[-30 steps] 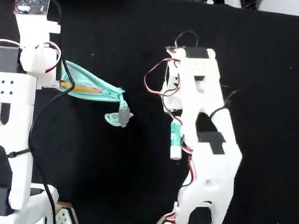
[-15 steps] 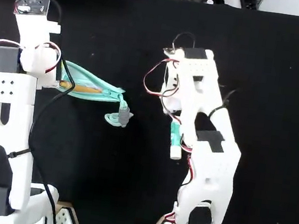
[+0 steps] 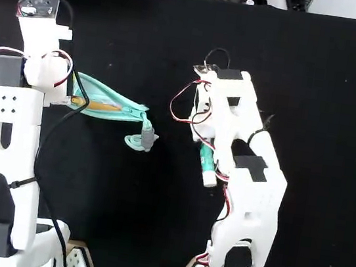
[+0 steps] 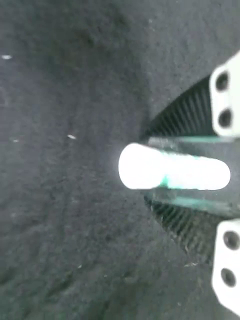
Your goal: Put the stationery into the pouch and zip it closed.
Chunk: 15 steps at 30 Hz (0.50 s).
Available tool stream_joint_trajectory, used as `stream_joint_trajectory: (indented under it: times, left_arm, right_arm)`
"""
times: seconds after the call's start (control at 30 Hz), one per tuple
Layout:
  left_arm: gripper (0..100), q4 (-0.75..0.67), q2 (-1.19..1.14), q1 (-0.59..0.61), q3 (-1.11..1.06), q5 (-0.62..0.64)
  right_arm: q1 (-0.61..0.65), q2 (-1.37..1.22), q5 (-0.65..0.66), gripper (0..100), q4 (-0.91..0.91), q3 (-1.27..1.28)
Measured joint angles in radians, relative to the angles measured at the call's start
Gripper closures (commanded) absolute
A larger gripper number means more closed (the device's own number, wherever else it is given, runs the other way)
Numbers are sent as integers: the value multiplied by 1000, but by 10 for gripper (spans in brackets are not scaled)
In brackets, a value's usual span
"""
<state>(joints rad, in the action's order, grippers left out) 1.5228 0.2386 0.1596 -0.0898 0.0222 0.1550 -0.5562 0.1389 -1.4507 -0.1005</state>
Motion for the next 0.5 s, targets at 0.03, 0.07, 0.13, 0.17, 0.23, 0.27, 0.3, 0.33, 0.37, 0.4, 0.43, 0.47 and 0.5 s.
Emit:
stream_joint_trajectory:
  times: [0.03,0.07,0.13,0.17,0.23,0.27,0.3,0.33,0.37,0.4,0.43,0.47,0.5]
  left_arm:
    - [970,0,0,0,0,0]
    - [970,0,0,0,0,0]
    - [970,0,0,0,0,0]
    - [970,0,0,0,0,0]
    - [970,0,0,0,0,0]
    - [970,0,0,0,0,0]
    - [970,0,0,0,0,0]
    - [970,0,0,0,0,0]
    - [970,0,0,0,0,0]
    - [970,0,0,0,0,0]
    - [970,0,0,0,0,0]
    - [970,0,0,0,0,0]
    - [970,0,0,0,0,0]
  right_arm:
    - [0,0,0,985,0,0]
    - [0,0,0,986,3,2]
    - [0,2,0,986,9,12]
    - [0,8,0,986,9,23]
    - [0,44,0,986,0,75]
    - [0,74,0,986,0,114]
    - [0,110,0,986,5,161]
    - [3,157,5,986,23,216]
    - [9,210,14,986,49,282]
    - [20,269,25,986,78,350]
    - [29,327,31,986,130,423]
    - [34,387,35,985,176,494]
    - [35,442,38,978,218,563]
